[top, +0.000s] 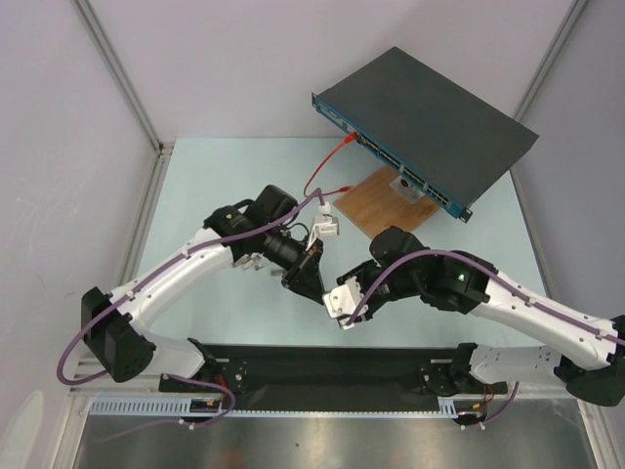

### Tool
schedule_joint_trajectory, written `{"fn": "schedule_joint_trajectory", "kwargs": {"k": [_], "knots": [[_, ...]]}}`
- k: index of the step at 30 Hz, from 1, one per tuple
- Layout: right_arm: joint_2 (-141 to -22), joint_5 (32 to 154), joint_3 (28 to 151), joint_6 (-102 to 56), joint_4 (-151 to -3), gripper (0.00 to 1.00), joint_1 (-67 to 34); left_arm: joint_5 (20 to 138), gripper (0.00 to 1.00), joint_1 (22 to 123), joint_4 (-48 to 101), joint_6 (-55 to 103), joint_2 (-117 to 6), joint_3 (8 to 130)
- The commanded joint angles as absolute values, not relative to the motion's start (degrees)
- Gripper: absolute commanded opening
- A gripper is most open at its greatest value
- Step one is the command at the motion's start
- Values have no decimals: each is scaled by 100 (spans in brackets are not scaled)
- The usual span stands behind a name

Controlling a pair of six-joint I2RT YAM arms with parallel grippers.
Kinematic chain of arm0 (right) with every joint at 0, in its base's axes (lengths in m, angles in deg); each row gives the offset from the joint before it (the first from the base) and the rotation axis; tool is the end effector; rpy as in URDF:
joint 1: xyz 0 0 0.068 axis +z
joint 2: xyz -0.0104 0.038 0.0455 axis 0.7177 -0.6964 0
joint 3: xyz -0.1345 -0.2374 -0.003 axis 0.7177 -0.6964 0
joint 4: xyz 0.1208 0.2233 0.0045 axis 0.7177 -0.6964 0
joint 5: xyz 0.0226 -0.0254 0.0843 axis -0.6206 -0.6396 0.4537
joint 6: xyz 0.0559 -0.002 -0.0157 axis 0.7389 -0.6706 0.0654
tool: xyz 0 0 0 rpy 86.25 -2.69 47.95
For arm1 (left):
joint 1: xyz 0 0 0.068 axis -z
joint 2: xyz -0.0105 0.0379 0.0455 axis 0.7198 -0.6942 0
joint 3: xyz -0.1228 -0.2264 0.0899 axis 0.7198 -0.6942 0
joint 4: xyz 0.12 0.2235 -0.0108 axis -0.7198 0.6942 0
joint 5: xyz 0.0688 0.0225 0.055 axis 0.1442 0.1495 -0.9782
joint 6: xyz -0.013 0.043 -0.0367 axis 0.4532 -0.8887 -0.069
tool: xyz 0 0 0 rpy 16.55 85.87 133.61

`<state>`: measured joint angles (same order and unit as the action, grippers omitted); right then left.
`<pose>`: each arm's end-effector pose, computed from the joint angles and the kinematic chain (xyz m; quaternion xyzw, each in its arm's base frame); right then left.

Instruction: Insert the plug into the switch port

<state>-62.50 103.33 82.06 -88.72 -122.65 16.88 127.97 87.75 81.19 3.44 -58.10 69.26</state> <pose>0.0856 0.1935 0.3591 -0.8139 0.3801 0.1518 0.4124 0.1692 -0.1978 0.3266 0.4810 0.7052 -0.5108 0.1020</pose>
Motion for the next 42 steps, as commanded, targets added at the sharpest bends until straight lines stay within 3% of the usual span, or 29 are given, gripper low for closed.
{"fn": "schedule_joint_trajectory", "kwargs": {"k": [1,3,4,7,8,10,11,13,14,16,23,28,42], "knots": [[-6280,10056,8201,-8959,-11950,41,1812,13141,0,8656,7908,468,-5709,6899],[-6315,10030,8184,-8959,-11924,30,1847,13167,0,8629,7890,520,-5710,6908],[-6315,9986,8166,-8950,-11880,18,1856,13193,0,8603,7856,538,-5727,6908],[-6333,9898,8149,-8863,-11792,0,1865,13237,9,8542,7811,608,-5683,6926],[-6333,9880,8157,-8801,-11766,0,1865,13246,24,8507,7794,574,-5657,6926],[-6333,9871,8157,-8573,-11730,0,1795,13264,37,8297,7559,520,-5491,6813],[-6333,9889,8175,-8442,-11695,0,1734,13220,51,8165,7330,782,-5203,6707],[-6402,10246,8254,-7890,-11756,0,1323,13115,68,7718,6655,1151,-4667,6426],[-6446,10406,8297,-7669,-11791,0,1129,13001,88,7585,6512,1179,-4498,6381],[-6647,10940,8473,-7100,-11914,0,768,12424,100,7374,6170,1154,-4164,6320],[-7185,12620,8887,-5561,-12021,0,-411,10542,97,7372,5799,-49,-3302,6276],[-7492,13982,8826,-4391,-11739,0,-877,9223,90,8119,5343,-1910,-2609,5733],[-8143,15382,8465,-1691,-10087,0,-1080,9203,61,9543,5667,-3707,-2536,5054]]}}
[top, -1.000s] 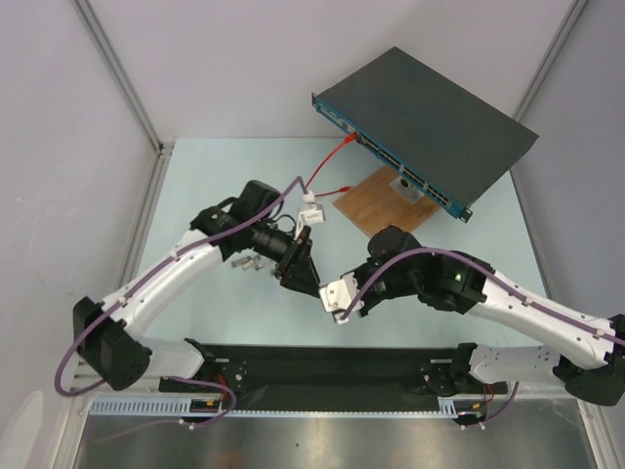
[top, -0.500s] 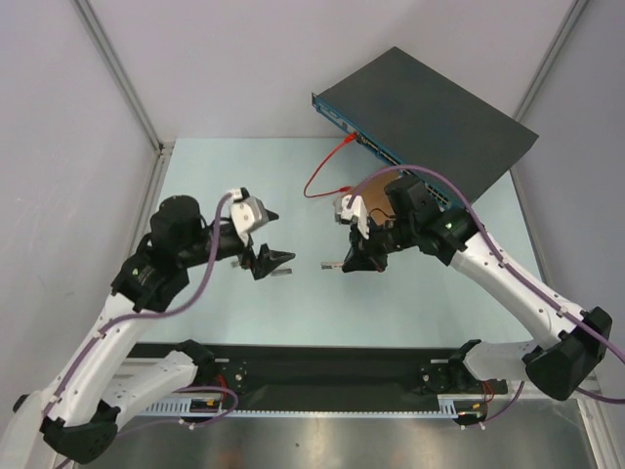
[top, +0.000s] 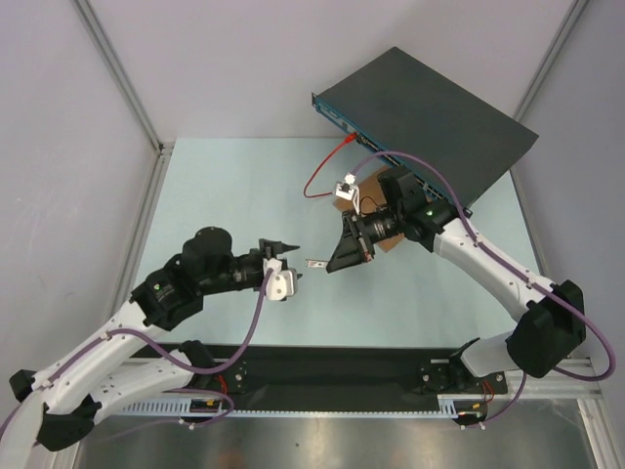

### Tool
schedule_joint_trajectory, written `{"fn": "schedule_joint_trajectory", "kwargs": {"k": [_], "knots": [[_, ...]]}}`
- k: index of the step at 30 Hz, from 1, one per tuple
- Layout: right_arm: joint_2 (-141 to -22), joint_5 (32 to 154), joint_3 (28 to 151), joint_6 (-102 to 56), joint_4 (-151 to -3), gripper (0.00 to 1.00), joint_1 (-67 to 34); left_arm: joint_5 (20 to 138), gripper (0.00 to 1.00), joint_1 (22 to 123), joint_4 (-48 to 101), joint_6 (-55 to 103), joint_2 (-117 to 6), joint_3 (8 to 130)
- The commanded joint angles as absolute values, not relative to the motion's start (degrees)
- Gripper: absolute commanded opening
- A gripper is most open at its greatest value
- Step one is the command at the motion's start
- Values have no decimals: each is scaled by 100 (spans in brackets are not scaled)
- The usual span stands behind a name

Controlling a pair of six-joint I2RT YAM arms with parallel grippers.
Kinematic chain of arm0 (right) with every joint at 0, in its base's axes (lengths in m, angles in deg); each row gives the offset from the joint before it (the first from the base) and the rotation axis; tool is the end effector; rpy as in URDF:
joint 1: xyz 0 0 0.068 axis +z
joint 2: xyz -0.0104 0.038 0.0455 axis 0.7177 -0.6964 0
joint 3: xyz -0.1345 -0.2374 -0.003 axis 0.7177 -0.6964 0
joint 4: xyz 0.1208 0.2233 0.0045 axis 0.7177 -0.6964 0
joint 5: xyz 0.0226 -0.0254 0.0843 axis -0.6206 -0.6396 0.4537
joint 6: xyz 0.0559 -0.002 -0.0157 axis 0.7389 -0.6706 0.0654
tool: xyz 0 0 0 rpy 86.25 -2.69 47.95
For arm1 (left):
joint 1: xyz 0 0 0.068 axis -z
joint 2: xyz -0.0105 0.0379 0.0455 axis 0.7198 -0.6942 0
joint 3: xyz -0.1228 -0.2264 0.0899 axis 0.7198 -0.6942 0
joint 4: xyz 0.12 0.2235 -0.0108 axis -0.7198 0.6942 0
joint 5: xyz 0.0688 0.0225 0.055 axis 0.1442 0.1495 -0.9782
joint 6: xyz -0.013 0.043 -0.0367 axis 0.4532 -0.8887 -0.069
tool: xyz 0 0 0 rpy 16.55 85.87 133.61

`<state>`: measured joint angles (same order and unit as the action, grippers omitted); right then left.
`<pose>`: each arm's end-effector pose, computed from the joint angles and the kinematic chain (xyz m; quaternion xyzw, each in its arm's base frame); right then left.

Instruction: Insert the plug into the switch port

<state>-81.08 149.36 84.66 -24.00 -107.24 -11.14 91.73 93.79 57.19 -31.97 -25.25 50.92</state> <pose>0.2171 0.1958 0.3333 -0.4062 0.6928 0.5718 0.1676 0.0997 -0.1322 0.3591 0.6521 0.4804 -0.1660 0.5626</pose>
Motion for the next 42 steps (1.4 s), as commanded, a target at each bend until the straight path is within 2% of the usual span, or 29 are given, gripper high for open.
{"fn": "schedule_joint_trajectory", "kwargs": {"k": [1,4,9,21,24,27,29,30,31,32,35,38,42], "knots": [[-8195,15391,8465,-1664,-10078,0,-1071,9238,58,9578,5649,-3690,-2563,5054],[-8266,15408,8447,-1559,-9964,0,-1036,9212,54,9684,5640,-3742,-2598,5010],[-8337,15426,8500,-1515,-9867,0,-965,9045,53,9833,5570,-3847,-2686,4887],[-8354,15391,8500,-1585,-9928,0,-921,8878,39,9851,5403,-3953,-2704,4702],[-8372,15382,8500,-1594,-9937,0,-930,8887,28,9851,5377,-3953,-2686,4702],[-8363,15373,8491,-1568,-9937,0,-930,8904,23,9851,5368,-3953,-2677,4693],[-8372,15321,8509,-1498,-9893,0,-956,8939,14,9851,5385,-3936,-2677,4702],[-8354,15286,8526,-1480,-9893,4,-983,8957,8,9851,5403,-3918,-2686,4711],[-8354,15242,8657,-1488,-9928,13,-1026,8888,0,9851,5394,-3848,-2703,4720],[-8354,15172,8754,-1532,-10059,34,-1175,8852,1,9851,5351,-3735,-2738,4737],[-8284,14943,9351,-1655,-10383,61,-1491,8694,0,9851,5438,-3190,-3028,4947],[-8117,14532,9860,-1813,-10508,73,-1852,8640,0,9799,5543,-2032,-3520,5343],[-7425,13932,10012,-1367,-10202,75,-2658,8527,0,9632,5562,-510,-4162,5939]]}}
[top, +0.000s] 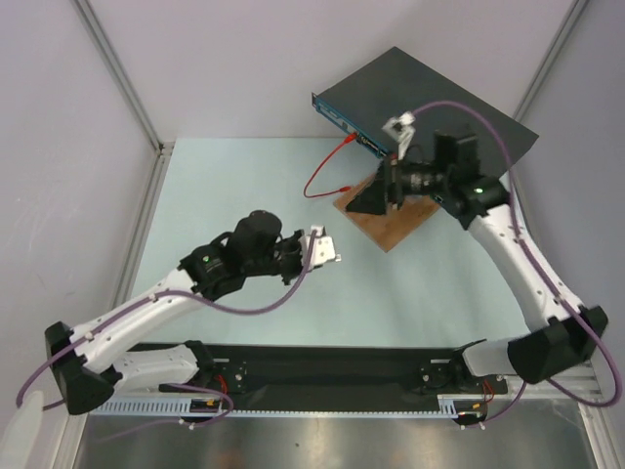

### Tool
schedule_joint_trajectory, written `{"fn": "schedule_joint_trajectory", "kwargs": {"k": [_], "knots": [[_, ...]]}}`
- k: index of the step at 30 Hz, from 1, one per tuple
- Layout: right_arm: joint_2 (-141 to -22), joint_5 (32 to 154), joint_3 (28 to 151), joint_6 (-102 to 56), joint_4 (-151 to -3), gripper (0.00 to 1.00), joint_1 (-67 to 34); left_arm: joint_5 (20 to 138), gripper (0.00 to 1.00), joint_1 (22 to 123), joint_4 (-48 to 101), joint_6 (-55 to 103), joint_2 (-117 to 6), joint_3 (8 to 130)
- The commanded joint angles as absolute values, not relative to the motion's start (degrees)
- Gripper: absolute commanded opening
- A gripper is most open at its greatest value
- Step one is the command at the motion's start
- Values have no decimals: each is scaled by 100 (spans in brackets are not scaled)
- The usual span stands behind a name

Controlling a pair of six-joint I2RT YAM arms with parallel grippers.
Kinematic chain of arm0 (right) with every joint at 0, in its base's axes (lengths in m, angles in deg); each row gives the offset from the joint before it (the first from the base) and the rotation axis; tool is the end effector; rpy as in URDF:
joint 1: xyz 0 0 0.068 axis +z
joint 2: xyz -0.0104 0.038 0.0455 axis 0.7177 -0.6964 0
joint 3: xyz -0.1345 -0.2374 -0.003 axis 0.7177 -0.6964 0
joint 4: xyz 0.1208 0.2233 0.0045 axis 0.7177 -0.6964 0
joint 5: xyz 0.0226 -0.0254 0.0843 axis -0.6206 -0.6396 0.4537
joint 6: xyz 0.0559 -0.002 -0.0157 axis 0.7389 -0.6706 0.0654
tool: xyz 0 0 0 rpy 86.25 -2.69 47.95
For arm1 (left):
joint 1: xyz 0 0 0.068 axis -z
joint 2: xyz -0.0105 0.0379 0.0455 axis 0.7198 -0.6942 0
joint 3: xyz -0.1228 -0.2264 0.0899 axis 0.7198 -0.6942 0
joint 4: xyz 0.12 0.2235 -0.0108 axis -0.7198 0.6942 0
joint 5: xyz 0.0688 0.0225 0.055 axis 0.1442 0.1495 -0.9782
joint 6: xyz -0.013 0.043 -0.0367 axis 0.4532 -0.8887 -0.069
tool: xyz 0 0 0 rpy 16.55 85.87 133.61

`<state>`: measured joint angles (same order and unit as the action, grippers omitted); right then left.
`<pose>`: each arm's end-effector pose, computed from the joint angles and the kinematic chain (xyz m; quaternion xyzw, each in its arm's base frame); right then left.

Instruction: Insert the plug into the switch port

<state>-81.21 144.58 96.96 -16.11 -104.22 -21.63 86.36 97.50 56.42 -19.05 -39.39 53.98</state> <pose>0.2562 0.1544 0.4035 -0.3290 0.7093 0.5435 0.3055 0.1302 -0.1816 0.3349 0.6195 0.5963 -0.2028 0.4685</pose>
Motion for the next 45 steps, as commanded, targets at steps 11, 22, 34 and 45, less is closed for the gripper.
{"fn": "schedule_joint_trajectory", "kwargs": {"k": [11,22,34,45], "knots": [[-5973,13342,9758,-550,-11246,81,-6040,7252,0,9130,4868,978,-5568,7321],[-6121,14846,9001,-785,-12019,88,-8831,7595,0,8796,5192,1417,-7220,9430],[-6333,14319,7938,215,-10378,90,-8034,7112,0,8796,5271,1557,-8187,10520],[-6368,13888,7692,437,-9849,61,-7381,6769,0,8805,5430,1470,-8619,10898]]}}
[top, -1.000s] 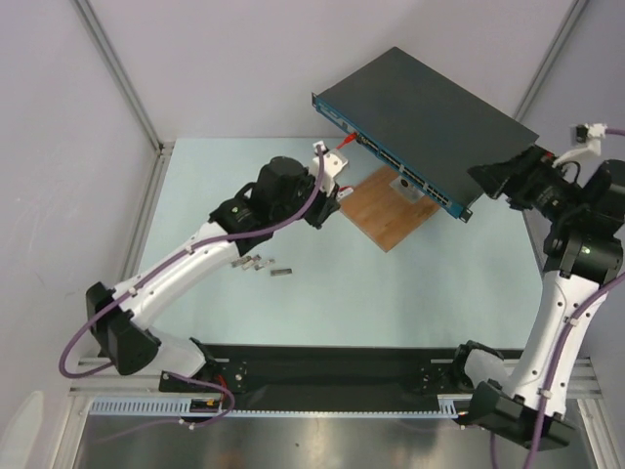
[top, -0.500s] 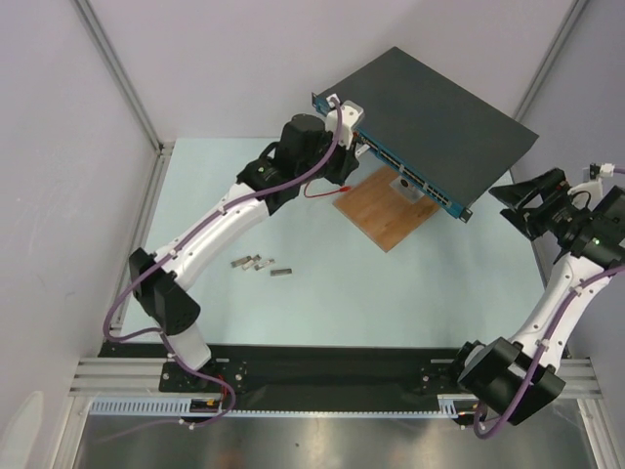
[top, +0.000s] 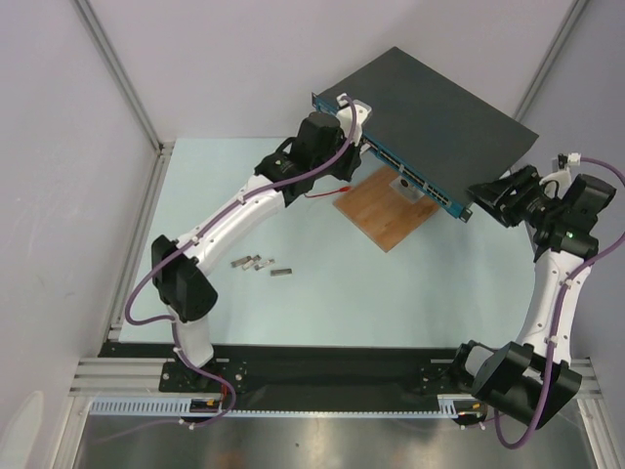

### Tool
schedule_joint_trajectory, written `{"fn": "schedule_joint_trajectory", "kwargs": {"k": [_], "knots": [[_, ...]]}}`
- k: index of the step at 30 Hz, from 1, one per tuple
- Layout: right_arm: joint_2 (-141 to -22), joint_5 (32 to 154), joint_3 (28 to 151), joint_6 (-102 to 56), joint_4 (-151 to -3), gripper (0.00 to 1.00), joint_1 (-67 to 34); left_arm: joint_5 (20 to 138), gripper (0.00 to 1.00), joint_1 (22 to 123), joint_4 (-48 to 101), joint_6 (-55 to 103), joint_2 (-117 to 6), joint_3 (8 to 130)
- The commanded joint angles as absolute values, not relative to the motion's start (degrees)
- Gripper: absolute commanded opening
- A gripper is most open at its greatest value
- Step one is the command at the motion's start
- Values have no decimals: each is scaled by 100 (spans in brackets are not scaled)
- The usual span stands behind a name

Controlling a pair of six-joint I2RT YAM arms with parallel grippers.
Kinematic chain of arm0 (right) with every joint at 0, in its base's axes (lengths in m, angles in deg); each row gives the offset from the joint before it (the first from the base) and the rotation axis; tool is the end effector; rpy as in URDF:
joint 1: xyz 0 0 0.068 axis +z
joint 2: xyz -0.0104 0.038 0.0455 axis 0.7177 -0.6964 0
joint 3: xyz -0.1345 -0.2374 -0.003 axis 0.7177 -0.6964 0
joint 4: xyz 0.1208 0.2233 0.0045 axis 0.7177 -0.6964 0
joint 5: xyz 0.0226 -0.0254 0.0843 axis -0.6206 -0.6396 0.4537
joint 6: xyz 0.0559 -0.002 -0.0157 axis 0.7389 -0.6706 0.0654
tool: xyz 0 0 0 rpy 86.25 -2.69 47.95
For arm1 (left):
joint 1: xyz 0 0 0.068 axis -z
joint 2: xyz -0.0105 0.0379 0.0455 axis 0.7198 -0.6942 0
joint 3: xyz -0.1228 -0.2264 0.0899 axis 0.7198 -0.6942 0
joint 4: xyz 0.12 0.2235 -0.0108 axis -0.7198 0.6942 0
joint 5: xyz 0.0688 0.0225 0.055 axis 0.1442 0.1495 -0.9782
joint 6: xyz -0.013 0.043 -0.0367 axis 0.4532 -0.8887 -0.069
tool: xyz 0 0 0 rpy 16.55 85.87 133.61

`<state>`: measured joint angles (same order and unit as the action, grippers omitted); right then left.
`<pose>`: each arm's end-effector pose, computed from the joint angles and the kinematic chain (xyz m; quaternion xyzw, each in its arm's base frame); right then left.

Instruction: Insert the plug into the switch port

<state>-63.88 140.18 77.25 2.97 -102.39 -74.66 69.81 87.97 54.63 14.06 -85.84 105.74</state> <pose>0.2144 -0.0792 0.3670 0.1776 0.7721 0.4034 0.4579 0.3214 -0.2880 0.3959 0.2838 0.7828 -0.1999 0.5165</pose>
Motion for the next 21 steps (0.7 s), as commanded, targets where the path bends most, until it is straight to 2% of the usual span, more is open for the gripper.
{"fn": "schedule_joint_trajectory", "kwargs": {"k": [1,4,9,12,18,21], "knots": [[-6368,13879,7691,436,-9849,55,-7364,6760,0,8796,5429,1461,-8662,10924],[-6368,13879,7648,428,-9823,43,-7320,6725,0,8796,5430,1452,-8750,11004],[-6385,13870,7630,401,-9814,30,-7302,6672,0,8796,5438,1443,-8847,11118],[-6394,13888,7639,384,-9814,16,-7302,6628,0,8788,5429,1426,-8908,11197],[-6403,13897,7621,340,-9858,4,-7293,6628,0,8788,5456,1391,-8996,11320],[-6394,13905,7612,340,-9832,2,-7285,6593,0,8788,5500,1382,-9067,11390]]}}
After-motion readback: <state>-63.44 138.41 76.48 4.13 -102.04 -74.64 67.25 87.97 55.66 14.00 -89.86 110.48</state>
